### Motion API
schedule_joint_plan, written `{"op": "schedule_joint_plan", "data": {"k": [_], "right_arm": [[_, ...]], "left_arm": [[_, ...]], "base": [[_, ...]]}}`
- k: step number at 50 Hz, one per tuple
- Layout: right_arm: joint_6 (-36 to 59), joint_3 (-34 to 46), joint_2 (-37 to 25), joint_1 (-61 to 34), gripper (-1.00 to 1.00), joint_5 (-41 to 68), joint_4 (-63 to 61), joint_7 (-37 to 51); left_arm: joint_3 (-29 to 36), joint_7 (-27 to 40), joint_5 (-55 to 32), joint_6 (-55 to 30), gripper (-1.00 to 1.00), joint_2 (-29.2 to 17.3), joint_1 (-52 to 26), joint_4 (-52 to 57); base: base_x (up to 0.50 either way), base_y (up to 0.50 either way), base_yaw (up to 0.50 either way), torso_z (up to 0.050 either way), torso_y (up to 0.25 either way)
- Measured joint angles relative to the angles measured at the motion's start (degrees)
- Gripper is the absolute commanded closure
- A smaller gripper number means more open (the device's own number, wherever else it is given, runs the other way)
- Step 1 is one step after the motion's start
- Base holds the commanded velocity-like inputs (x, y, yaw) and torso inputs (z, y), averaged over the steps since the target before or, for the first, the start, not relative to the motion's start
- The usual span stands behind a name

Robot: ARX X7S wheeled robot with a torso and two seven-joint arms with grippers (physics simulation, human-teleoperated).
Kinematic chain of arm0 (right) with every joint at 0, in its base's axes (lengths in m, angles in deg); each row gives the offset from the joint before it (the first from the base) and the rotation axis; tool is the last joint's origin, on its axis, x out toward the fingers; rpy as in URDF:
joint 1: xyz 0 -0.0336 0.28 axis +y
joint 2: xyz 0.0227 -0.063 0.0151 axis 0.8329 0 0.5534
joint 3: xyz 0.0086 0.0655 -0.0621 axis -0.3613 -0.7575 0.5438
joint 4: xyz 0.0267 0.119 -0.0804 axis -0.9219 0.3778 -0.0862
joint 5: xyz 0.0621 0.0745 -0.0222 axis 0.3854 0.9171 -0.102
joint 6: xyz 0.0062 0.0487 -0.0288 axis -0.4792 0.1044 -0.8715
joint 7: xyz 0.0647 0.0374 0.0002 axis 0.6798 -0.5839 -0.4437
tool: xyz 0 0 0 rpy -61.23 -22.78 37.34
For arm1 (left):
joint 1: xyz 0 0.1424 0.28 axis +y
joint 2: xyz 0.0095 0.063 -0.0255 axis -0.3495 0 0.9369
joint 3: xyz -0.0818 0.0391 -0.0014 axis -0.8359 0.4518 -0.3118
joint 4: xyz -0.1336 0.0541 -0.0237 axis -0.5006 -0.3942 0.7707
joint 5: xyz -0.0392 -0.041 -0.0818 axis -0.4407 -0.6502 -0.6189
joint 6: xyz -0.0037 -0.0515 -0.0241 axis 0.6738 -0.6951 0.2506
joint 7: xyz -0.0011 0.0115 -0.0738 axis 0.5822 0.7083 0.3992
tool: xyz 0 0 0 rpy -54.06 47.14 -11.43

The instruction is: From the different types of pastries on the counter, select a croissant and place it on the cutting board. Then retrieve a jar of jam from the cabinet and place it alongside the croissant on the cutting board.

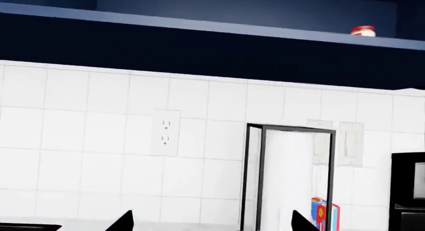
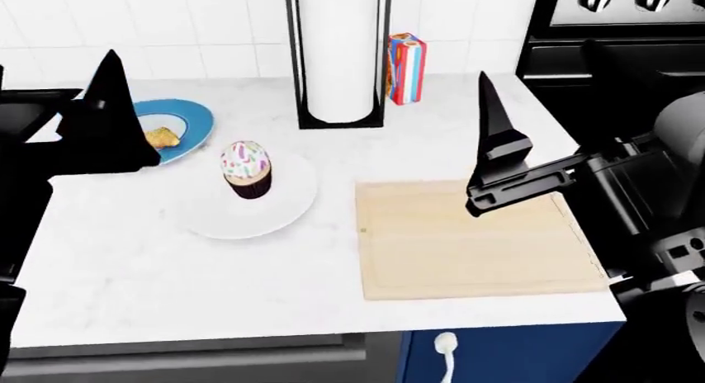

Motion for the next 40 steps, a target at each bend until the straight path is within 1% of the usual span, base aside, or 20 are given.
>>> {"op": "schedule_joint_plan", "data": {"k": [2,15,17,22,31,40], "right_arm": [[1.66,-1.27,0.16,-0.97,-1.00,1.35,-0.01,-0.03],[10.37,-7.11,0.23,-6.86,-1.00,9.04,0.06,-0.44],[11.54,-7.62,0.16,-7.62,-1.00,9.99,0.07,-0.37],[14.49,-8.97,0.17,-9.06,-1.00,12.64,0.01,-0.20],[17.68,-10.60,0.19,-10.34,-1.00,16.81,0.45,-0.18],[18.75,-11.83,-0.25,-10.63,-1.00,19.46,0.87,0.07]], "left_arm": [[-0.09,0.76,-0.97,-0.57,-1.00,-0.18,-0.67,-0.12],[0.21,7.05,-8.32,-3.31,-1.00,-1.83,-5.21,-1.99],[0.32,8.31,-9.72,-3.50,-1.00,-2.17,-5.87,-2.54],[0.70,11.32,-13.06,-3.60,-1.00,-3.15,-7.26,-3.77],[1.76,14.27,-16.00,-2.63,-1.00,-4.42,-8.11,-5.02],[3.06,15.11,-16.53,-1.26,-1.00,-5.21,-7.81,-5.45]], "base": [[0.12,-0.01,0.00,0.000,0.000],[0.40,-0.02,0.00,0.000,0.001],[0.12,0.23,0.00,0.000,0.000],[0.04,0.00,0.50,0.000,0.000],[0.01,0.00,0.00,0.000,0.000],[0.19,0.00,0.00,0.000,0.000]]}}
